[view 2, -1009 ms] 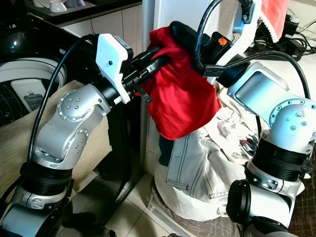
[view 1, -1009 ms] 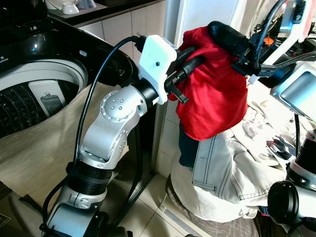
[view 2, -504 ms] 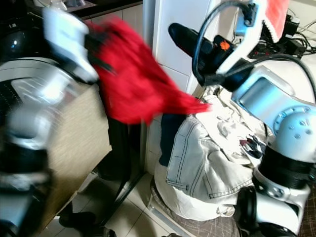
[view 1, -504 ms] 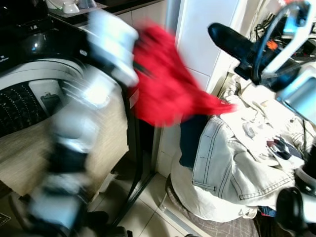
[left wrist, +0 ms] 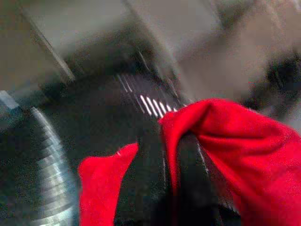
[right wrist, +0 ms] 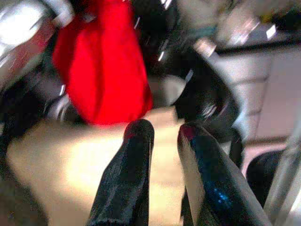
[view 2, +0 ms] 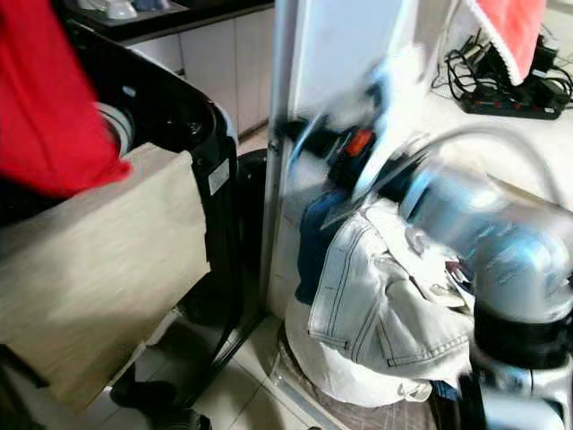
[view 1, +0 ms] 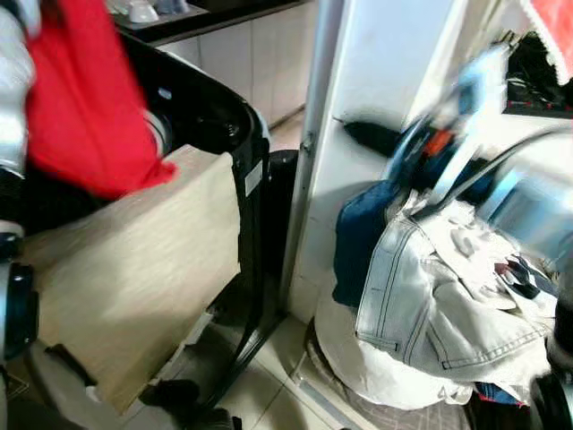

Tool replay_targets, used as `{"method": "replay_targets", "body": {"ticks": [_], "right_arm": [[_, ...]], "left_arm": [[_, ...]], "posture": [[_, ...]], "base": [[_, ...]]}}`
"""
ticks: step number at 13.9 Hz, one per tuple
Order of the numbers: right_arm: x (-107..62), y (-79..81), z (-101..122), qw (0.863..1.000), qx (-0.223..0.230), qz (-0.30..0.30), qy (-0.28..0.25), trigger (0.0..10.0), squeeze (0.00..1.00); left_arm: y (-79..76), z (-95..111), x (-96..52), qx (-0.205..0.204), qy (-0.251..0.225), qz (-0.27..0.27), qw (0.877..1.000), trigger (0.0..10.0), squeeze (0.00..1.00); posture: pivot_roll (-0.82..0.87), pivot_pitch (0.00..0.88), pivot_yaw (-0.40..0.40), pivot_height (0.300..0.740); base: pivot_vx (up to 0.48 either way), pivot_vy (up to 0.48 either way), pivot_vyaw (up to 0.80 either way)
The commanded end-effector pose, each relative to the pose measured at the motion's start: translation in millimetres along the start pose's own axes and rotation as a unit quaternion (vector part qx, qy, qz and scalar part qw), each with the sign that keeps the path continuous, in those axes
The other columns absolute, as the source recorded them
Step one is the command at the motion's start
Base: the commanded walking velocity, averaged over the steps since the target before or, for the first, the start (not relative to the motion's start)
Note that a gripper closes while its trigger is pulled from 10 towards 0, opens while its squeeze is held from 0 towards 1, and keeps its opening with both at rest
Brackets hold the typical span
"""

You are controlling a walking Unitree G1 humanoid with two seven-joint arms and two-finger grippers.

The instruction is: Clothes washing

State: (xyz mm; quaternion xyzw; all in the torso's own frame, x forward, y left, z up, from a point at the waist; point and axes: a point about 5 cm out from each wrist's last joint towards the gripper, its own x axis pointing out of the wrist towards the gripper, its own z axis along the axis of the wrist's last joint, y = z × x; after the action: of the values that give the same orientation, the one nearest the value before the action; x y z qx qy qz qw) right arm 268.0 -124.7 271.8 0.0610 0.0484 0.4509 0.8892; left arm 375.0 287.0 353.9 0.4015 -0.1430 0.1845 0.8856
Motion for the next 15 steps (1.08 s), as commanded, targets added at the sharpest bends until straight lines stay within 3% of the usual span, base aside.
{"method": "replay_targets", "body": {"ticks": [1,2,3,4,5,6,7,8,10,13,14,15], "right_arm": [[2.7,8.0,-4,0.999,-0.025,0.017,0.015,10.0,0.00],[4.4,9.8,-7,0.999,-0.028,0.020,0.020,10.0,0.00],[7.2,12.9,-11,0.999,-0.032,0.025,0.030,10.0,0.00],[8.4,14.2,-13,0.998,-0.035,0.026,0.036,10.0,0.00],[8.1,14.6,-14,0.998,-0.039,0.027,0.038,10.0,0.00],[5.9,14.0,-15,0.998,-0.043,0.023,0.039,10.0,0.00],[2.4,10.4,-16,0.998,-0.043,0.008,0.041,10.0,0.00],[-0.3,7.8,-17,0.998,-0.042,-0.001,0.043,10.0,0.00],[-3.9,4.4,-19,0.998,-0.039,-0.012,0.045,10.0,0.00],[-11.5,-15.5,-23,0.995,-0.031,-0.082,0.056,10.0,0.00],[-19.3,-44.8,-26,0.978,-0.028,-0.195,0.064,10.0,0.00],[-22.5,-51.9,-27,0.972,-0.032,-0.224,0.069,10.0,0.00]], "left_arm": [[-20.0,-16,2.3,-0.002,0.058,-0.044,0.997,0.0,0.00],[-31.1,-26,0.3,-0.005,0.085,-0.062,0.994,5.7,0.00],[-58.6,-47,-8.7,-0.043,0.145,-0.109,0.982,10.0,0.00],[-72.2,-57,-14.5,-0.068,0.182,-0.141,0.971,10.0,0.00],[-74.5,-58,-15.4,-0.078,0.191,-0.147,0.967,10.0,0.00],[-81.1,-62,-18.2,-0.097,0.221,-0.178,0.954,10.0,1.00],[-86.0,-66,-21.7,-0.100,0.246,-0.214,0.940,10.0,1.00],[-85.3,-68,-22.3,-0.106,0.254,-0.222,0.935,10.0,1.00],[-80.1,-70,-22.0,-0.105,0.261,-0.222,0.933,10.0,1.00],[-71.2,-73,-21.4,-0.058,0.265,-0.230,0.935,10.0,1.00],[-69.8,-65,-17.4,-0.047,0.231,-0.235,0.943,10.0,0.00],[-70.5,-61,-15.7,-0.065,0.217,-0.236,0.945,10.0,0.00]], "posture": [[-0.05,0.000,-0.052,0.740],[-0.05,0.000,-0.054,0.740],[-0.05,0.000,-0.051,0.740],[-0.06,0.000,-0.046,0.740],[-0.07,0.000,-0.041,0.740],[-0.07,0.000,-0.036,0.740],[-0.07,0.001,-0.035,0.740],[-0.07,0.003,-0.033,0.740],[-0.07,0.005,-0.034,0.740],[-0.07,0.007,-0.037,0.740],[-0.07,0.011,-0.037,0.740],[-0.07,0.011,-0.037,0.740]], "base": [[0.000,0.000,0.00],[0.000,0.000,0.00],[0.000,0.000,0.00],[0.000,0.000,0.00],[0.000,0.000,0.00],[0.000,0.000,0.00],[0.000,0.000,0.00],[0.000,0.000,0.00],[0.000,0.000,0.00],[0.000,0.000,0.00],[0.000,0.000,0.00],[0.000,0.000,0.00]]}}
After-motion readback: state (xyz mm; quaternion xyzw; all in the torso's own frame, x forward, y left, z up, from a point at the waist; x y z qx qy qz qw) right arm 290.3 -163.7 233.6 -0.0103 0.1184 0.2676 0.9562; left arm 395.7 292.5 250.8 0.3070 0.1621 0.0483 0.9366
